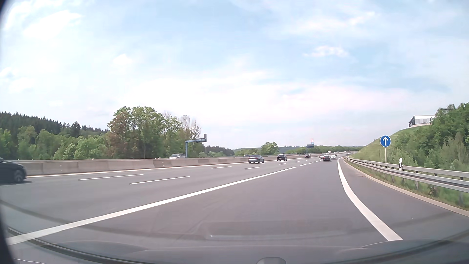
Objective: Follow the waypoints while adhering to traffic rules and regulations
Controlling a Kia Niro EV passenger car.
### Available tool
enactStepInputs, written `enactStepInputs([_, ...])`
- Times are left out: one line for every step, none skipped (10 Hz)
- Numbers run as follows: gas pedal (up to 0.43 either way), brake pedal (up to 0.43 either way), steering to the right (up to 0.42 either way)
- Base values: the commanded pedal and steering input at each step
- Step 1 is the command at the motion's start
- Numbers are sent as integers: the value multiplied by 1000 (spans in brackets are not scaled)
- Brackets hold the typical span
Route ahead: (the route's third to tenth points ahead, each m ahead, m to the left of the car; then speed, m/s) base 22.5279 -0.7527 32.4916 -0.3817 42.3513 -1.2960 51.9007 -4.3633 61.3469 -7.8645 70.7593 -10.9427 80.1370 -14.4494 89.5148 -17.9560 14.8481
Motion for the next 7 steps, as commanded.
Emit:
enactStepInputs([461,0,96])
enactStepInputs([480,0,91])
enactStepInputs([512,0,84])
enactStepInputs([539,0,79])
enactStepInputs([559,0,72])
enactStepInputs([571,0,68])
enactStepInputs([591,0,65])
